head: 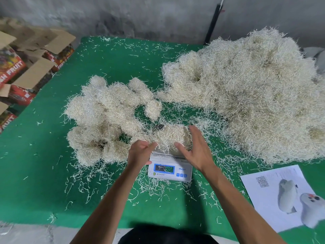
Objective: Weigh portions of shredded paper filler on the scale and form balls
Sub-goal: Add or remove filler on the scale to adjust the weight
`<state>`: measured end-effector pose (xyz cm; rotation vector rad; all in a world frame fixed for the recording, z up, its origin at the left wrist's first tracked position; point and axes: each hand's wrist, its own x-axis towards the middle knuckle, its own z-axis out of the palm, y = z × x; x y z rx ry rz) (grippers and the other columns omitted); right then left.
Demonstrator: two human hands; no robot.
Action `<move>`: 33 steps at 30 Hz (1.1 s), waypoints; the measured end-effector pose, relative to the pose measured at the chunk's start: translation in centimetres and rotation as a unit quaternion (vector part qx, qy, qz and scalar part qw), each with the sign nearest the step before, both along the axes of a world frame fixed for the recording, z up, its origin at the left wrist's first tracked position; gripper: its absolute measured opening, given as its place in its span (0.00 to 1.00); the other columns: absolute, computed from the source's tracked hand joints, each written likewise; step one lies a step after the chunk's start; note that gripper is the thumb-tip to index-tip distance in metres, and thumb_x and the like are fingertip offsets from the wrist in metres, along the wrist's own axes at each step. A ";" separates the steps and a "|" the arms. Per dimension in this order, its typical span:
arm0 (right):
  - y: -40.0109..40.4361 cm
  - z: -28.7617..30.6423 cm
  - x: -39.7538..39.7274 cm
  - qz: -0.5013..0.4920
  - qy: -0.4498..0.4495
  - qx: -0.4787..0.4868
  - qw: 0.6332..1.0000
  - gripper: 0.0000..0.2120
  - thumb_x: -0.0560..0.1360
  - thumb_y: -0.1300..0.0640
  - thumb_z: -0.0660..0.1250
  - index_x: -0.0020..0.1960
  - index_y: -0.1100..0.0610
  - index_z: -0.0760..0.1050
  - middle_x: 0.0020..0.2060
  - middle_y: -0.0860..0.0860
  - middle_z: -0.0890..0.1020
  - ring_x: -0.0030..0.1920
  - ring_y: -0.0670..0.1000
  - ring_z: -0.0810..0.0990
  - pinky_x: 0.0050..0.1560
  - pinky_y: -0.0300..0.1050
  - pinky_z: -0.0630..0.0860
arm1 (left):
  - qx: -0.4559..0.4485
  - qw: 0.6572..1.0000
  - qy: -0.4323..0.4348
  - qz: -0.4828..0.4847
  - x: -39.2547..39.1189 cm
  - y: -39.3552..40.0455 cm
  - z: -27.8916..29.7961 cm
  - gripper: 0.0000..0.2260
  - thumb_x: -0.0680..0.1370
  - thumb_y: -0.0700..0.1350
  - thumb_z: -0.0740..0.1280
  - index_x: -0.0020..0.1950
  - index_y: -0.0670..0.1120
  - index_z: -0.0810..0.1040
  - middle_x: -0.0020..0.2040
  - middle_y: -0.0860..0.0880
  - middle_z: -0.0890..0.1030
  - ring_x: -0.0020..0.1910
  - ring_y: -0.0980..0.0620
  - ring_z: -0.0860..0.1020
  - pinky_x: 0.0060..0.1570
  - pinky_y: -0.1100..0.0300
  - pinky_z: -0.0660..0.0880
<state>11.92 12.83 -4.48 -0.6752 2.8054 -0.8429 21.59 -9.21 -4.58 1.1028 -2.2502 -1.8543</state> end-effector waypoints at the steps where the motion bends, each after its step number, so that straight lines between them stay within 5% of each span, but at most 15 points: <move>1: -0.6 0.0 -0.1 -0.016 -0.002 -0.003 1.000 0.52 0.73 0.18 0.53 0.85 0.48 0.45 0.84 0.50 0.50 0.83 0.52 0.51 0.79 0.66 0.58 | -0.004 1.000 0.001 -0.003 0.2 0.0 0.0 0.17 0.76 0.56 0.73 0.54 0.43 0.78 0.45 0.44 0.82 0.44 0.46 0.84 0.32 0.55 0.83; 4: -3.3 0.4 -1.0 -0.084 -0.017 -0.019 0.996 0.57 0.68 0.15 0.55 0.84 0.48 0.45 0.84 0.53 0.51 0.83 0.56 0.54 0.76 0.65 0.61 | 0.012 1.000 -0.006 0.020 0.5 0.2 -0.2 0.19 0.82 0.57 0.64 0.54 0.40 0.76 0.47 0.41 0.81 0.46 0.43 0.84 0.34 0.54 0.83; 7: -6.8 0.1 -1.2 -0.085 -0.026 0.046 0.995 0.58 0.67 0.16 0.58 0.84 0.48 0.44 0.84 0.56 0.50 0.82 0.60 0.56 0.74 0.66 0.64 | 0.096 0.994 -0.018 0.046 0.4 0.8 0.4 0.23 0.83 0.62 0.54 0.67 0.46 0.71 0.59 0.43 0.77 0.49 0.45 0.82 0.35 0.54 0.83; 10: -9.4 -1.3 0.3 -0.026 -0.052 0.093 0.994 0.49 0.74 0.33 0.71 0.83 0.47 0.47 0.83 0.58 0.52 0.81 0.63 0.59 0.77 0.65 0.64 | 0.146 0.987 -0.048 0.035 0.0 1.0 0.7 0.26 0.84 0.63 0.52 0.71 0.45 0.69 0.64 0.43 0.76 0.51 0.45 0.81 0.39 0.52 0.83; 12: -10.2 -1.5 1.4 -0.010 -0.087 0.032 0.996 0.40 0.77 0.49 0.74 0.82 0.52 0.57 0.79 0.58 0.63 0.79 0.60 0.63 0.79 0.58 0.63 | 0.184 0.980 -0.080 0.017 0.0 0.8 1.2 0.26 0.82 0.65 0.54 0.71 0.48 0.69 0.64 0.44 0.77 0.54 0.45 0.81 0.45 0.48 0.83; 14: -10.4 -0.6 2.3 -0.001 -0.128 -0.087 0.988 0.30 0.76 0.56 0.73 0.76 0.53 0.67 0.70 0.54 0.73 0.72 0.54 0.71 0.74 0.54 0.68 | 0.318 0.945 -0.071 0.034 -0.3 0.2 2.0 0.23 0.80 0.68 0.56 0.68 0.57 0.73 0.62 0.46 0.78 0.54 0.41 0.82 0.47 0.40 0.82; 15: -10.6 0.2 2.9 0.015 -0.130 -0.138 0.982 0.25 0.76 0.56 0.71 0.71 0.52 0.71 0.64 0.51 0.76 0.66 0.50 0.74 0.69 0.51 0.71 | 0.400 0.913 -0.059 0.049 -0.5 -0.3 2.5 0.21 0.80 0.68 0.57 0.61 0.57 0.78 0.57 0.47 0.81 0.52 0.39 0.83 0.45 0.37 0.81; 17: -11.0 1.6 4.4 0.081 -0.093 -0.192 0.974 0.20 0.74 0.52 0.66 0.66 0.50 0.74 0.59 0.48 0.76 0.61 0.46 0.75 0.64 0.43 0.71 | 0.437 0.897 -0.011 0.062 -1.0 -1.4 3.2 0.19 0.82 0.58 0.62 0.47 0.47 0.86 0.46 0.42 0.85 0.44 0.43 0.86 0.39 0.47 0.82; 20: -12.2 3.1 4.9 0.122 -0.072 -0.233 0.962 0.17 0.80 0.44 0.61 0.64 0.50 0.76 0.67 0.46 0.73 0.71 0.45 0.68 0.74 0.50 0.65 | 0.461 0.877 0.053 0.121 -1.7 -0.9 3.8 0.13 0.83 0.44 0.61 0.46 0.40 0.81 0.41 0.38 0.82 0.38 0.49 0.85 0.36 0.56 0.81; 23: -13.3 5.4 2.6 0.032 -0.067 -0.235 0.969 0.19 0.80 0.32 0.61 0.64 0.42 0.75 0.75 0.41 0.66 0.76 0.44 0.62 0.77 0.55 0.58 | 0.500 0.861 0.058 0.073 -2.1 0.7 4.3 0.17 0.85 0.47 0.58 0.57 0.36 0.81 0.56 0.35 0.83 0.53 0.42 0.84 0.48 0.48 0.82; 26: -12.3 6.6 0.0 -0.012 -0.070 -0.215 0.974 0.25 0.80 0.35 0.63 0.74 0.43 0.71 0.78 0.45 0.68 0.77 0.48 0.65 0.79 0.57 0.60 | 0.514 0.852 0.053 0.084 -3.1 0.2 5.8 0.10 0.83 0.43 0.62 0.63 0.43 0.76 0.68 0.41 0.75 0.65 0.37 0.77 0.57 0.43 0.78; 30: -11.3 5.5 1.5 0.103 -0.036 -0.206 0.972 0.21 0.83 0.45 0.60 0.75 0.47 0.71 0.75 0.47 0.73 0.77 0.47 0.67 0.78 0.58 0.65 | 0.494 0.834 0.149 0.196 -4.4 -1.4 6.4 0.25 0.84 0.56 0.54 0.51 0.40 0.85 0.45 0.39 0.84 0.46 0.41 0.85 0.43 0.50 0.82; 33: -13.0 6.2 2.8 0.143 0.003 -0.216 0.966 0.21 0.84 0.38 0.59 0.73 0.43 0.73 0.75 0.39 0.71 0.77 0.40 0.65 0.78 0.48 0.62 | 0.420 0.897 0.068 0.119 -4.0 0.3 5.7 0.20 0.85 0.55 0.55 0.70 0.44 0.73 0.65 0.44 0.77 0.69 0.40 0.74 0.71 0.45 0.68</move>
